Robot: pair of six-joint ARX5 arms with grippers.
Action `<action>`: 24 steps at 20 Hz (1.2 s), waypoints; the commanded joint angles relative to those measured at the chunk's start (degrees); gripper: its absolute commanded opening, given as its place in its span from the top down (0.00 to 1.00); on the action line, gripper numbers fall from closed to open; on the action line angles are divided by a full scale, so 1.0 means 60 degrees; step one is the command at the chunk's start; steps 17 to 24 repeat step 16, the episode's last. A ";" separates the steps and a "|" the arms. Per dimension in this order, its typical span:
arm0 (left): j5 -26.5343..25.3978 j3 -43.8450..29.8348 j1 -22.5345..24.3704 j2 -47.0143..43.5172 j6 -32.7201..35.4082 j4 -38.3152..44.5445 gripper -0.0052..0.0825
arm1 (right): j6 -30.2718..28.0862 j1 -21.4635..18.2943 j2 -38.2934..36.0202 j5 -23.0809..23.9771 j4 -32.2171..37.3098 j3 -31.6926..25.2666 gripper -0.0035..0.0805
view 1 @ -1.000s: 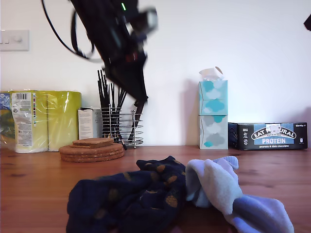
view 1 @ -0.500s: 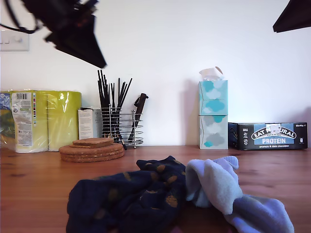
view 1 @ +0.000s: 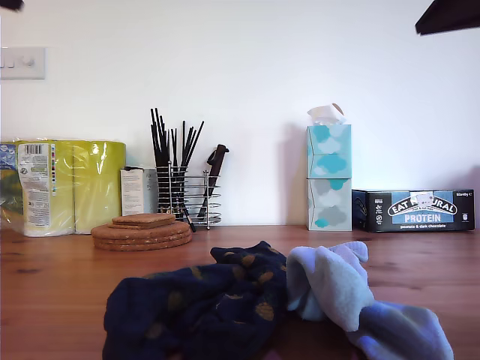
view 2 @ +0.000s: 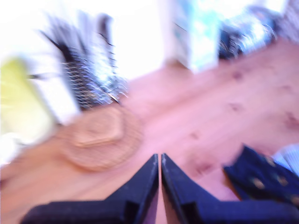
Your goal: Pair up the socks based on colour and pattern, by placing each sock on top of its pair
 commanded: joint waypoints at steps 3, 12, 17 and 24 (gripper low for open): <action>0.0098 -0.0175 -0.0029 -0.0892 -0.0211 -0.0973 0.97 | -0.0051 0.0204 -0.1246 0.0007 -0.1672 0.0098 0.97; 0.0539 -0.0175 -0.0029 -0.0984 -0.0656 -0.2051 0.97 | -0.0281 0.0211 -0.2022 0.0015 -0.2648 0.0266 0.97; 0.0543 -0.0175 -0.0033 -0.0692 -0.0656 -0.2153 0.97 | -0.0281 0.0211 -0.1843 0.0022 -0.3238 0.0266 0.97; 0.0543 -0.0175 -0.0033 -0.0692 -0.0656 -0.2153 0.97 | -0.0281 0.0211 -0.1843 0.0022 -0.3238 0.0266 0.97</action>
